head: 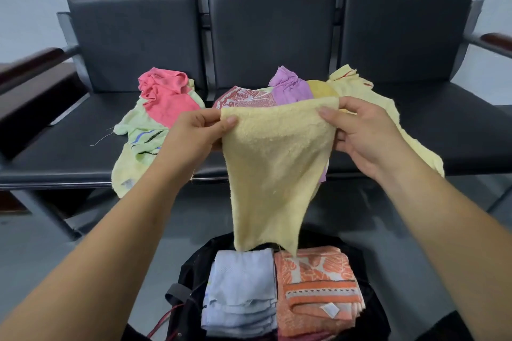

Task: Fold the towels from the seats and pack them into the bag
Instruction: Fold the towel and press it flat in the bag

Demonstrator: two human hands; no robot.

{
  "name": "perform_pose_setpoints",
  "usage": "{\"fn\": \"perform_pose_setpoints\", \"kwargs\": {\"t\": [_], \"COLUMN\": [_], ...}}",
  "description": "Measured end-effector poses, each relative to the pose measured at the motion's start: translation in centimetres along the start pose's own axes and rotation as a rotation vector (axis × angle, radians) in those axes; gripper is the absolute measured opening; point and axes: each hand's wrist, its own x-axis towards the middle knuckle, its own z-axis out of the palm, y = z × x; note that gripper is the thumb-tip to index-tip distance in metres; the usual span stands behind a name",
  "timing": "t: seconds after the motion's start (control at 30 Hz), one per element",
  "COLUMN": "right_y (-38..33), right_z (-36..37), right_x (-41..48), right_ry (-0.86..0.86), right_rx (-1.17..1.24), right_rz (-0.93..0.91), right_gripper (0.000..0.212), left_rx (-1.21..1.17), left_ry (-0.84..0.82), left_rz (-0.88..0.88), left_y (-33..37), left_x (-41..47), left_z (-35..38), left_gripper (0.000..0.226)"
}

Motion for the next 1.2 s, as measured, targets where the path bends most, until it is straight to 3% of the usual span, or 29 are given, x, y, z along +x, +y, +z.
{"fn": "perform_pose_setpoints", "kwargs": {"t": [0.17, 0.27, 0.37, 0.47, 0.57, 0.77, 0.83, 0.97, 1.07, 1.2], "right_y": [0.3, 0.2, 0.5, 0.9, 1.0, 0.8, 0.7, 0.5, 0.5, 0.6], "right_z": [0.1, -0.4, -0.7, -1.0, -1.1, -1.0, -1.1, -1.1, -1.1, -1.2], "right_x": [0.1, 0.5, 0.8, 0.9, 0.8, 0.6, 0.7, 0.5, 0.5, 0.5], "right_ry": [-0.008, -0.115, -0.114, 0.004, 0.04, 0.043, 0.006, -0.007, 0.04, 0.096], "right_rx": [0.228, 0.397, 0.328, 0.133, 0.016, 0.089, 0.176, 0.245, 0.189, 0.058], "right_rz": [0.082, 0.13, 0.096, 0.026, -0.022, 0.003, 0.028, 0.028, -0.018, -0.05], "right_gripper": [0.01, 0.02, 0.025, 0.006, 0.003, 0.003, 0.006, 0.007, 0.012, 0.014], "left_rx": [-0.16, -0.293, -0.255, -0.144, -0.108, -0.317, -0.229, -0.001, 0.041, 0.026], "left_ry": [0.017, -0.033, -0.008, 0.025, 0.036, -0.079, -0.066, 0.029, 0.088, 0.12], "left_rz": [-0.09, -0.113, -0.07, -0.033, -0.004, -0.099, -0.074, 0.001, 0.022, 0.021], "left_y": [-0.4, -0.6, -0.9, -1.2, -1.6, -1.3, -1.7, -1.2, -1.1, -1.3], "left_x": [0.4, 0.4, 0.5, 0.6, 0.8, 0.8, 0.8, 0.2, 0.3, 0.5], "left_z": [0.0, 0.4, 0.4, 0.3, 0.4, 0.7, 0.4, 0.6, 0.5, 0.5], "left_gripper": [0.016, 0.02, 0.035, 0.021, 0.017, 0.03, 0.033, 0.016, 0.01, 0.018]}}
